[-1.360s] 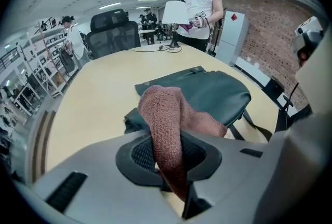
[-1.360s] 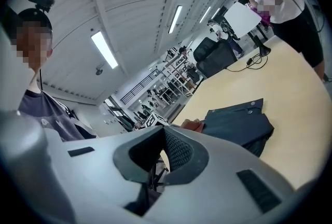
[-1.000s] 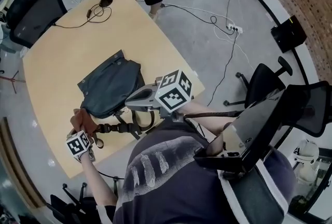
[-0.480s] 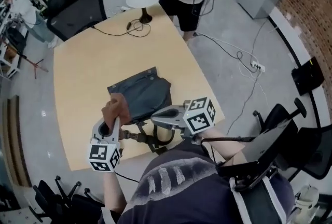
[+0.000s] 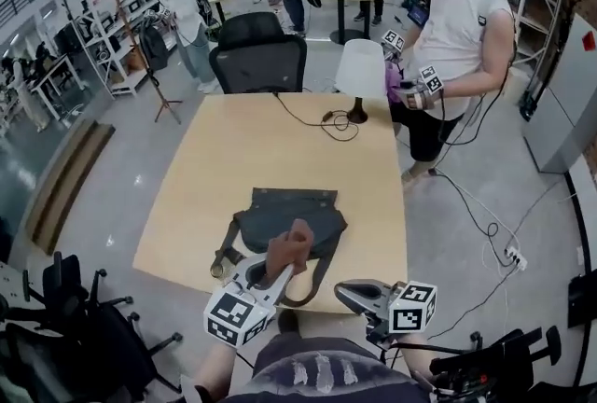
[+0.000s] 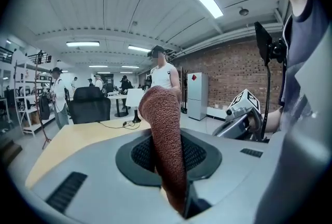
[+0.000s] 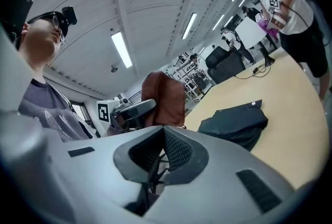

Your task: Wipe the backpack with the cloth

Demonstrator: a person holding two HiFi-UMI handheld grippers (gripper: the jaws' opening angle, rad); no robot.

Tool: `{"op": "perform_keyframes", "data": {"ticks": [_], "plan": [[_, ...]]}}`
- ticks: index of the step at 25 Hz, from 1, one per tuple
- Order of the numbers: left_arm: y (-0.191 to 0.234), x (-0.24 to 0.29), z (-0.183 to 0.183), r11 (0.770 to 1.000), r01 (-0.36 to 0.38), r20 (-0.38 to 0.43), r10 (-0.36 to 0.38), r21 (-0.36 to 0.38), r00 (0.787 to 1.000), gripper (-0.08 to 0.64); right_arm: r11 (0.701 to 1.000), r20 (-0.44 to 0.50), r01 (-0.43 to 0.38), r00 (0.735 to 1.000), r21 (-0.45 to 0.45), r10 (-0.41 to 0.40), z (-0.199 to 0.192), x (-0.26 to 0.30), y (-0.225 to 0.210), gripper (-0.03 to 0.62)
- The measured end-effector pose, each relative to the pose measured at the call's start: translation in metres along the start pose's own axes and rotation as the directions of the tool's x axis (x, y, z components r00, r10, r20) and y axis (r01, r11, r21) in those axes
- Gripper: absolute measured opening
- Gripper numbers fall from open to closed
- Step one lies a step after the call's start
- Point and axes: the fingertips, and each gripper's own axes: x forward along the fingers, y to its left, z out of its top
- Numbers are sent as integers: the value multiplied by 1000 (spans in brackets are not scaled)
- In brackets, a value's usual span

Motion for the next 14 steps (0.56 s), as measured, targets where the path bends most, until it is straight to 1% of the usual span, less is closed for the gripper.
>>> {"op": "perform_keyframes", "data": {"ticks": [3,5,9,11,14], "plan": [[-33,-5,-12,999,-21,-42,19,-39,999,78,997,0,-37,999,61,37,-22,-26,1,2],[-45,-11,-19,998,-53,-72,50,-40,996,78,994,-15,-67,998,82,68,-30,-35,6,2],[-50,-33,-22,992,-123,-96,120,-27,988,78,993,-63,-111,991,50,114,-37,-44,25,2],[-48,-42,-22,988,-149,-95,145,-35,985,78,993,-63,-112,991,43,115,-39,-46,30,1],[-49,-54,-20,984,-172,-82,169,-35,982,78,992,-49,-113,992,55,116,-43,-49,35,2]]}}
